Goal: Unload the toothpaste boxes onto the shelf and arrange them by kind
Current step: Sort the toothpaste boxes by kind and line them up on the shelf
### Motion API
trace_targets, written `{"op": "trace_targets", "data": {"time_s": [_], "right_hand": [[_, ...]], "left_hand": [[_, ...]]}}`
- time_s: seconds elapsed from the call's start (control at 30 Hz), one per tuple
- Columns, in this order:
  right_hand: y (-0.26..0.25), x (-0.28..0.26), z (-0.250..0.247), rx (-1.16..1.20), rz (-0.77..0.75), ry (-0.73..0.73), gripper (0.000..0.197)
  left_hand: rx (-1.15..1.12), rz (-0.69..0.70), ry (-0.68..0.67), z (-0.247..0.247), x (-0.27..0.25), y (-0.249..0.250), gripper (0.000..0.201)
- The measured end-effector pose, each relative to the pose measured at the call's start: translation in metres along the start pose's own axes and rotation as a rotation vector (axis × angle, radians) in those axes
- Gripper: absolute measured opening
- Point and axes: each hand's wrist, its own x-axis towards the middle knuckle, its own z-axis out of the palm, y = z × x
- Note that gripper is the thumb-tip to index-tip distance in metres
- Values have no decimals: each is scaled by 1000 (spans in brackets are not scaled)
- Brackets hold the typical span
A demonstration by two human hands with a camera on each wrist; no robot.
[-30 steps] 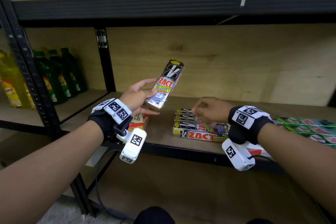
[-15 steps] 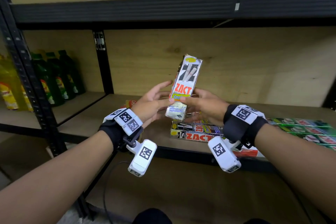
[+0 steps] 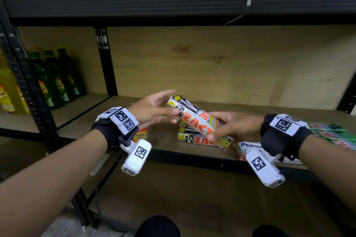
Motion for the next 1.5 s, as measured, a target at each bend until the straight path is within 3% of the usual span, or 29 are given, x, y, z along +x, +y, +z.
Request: {"op": "trace_targets", "data": {"time_s": [0.17, 0.3, 0.4, 0.47, 0.57, 0.73, 0.93, 1.07, 1.5], "right_hand": [[7, -3, -4, -290, 52, 133, 55], [10, -1, -3, -812, 84, 272, 71], [16, 4, -1, -949, 104, 278, 76], [19, 5, 0, -990, 111, 292, 80], [24, 6, 2, -1003, 95, 297, 78], [30, 8, 0, -1048, 69, 317, 62], [26, 12, -5, -1107, 136, 252, 73], [24, 20, -4, -1135, 188, 237, 82], [21, 27, -3, -1170, 245, 248, 75]], "left_hand": [[244, -96, 4, -5, 2, -13, 61], [628, -109, 76, 4, 2, -27, 51], [993, -65, 118, 12, 7, -36, 54], [1102, -88, 125, 13, 11, -42, 55], [1156, -148, 122, 14, 12, -53, 54], [1250, -124, 83, 18, 16, -62, 63], [1345, -100, -57, 21, 21, -56, 56], [1348, -123, -85, 24, 24, -52, 63], [1568, -104, -135, 28, 38, -57, 64]]}}
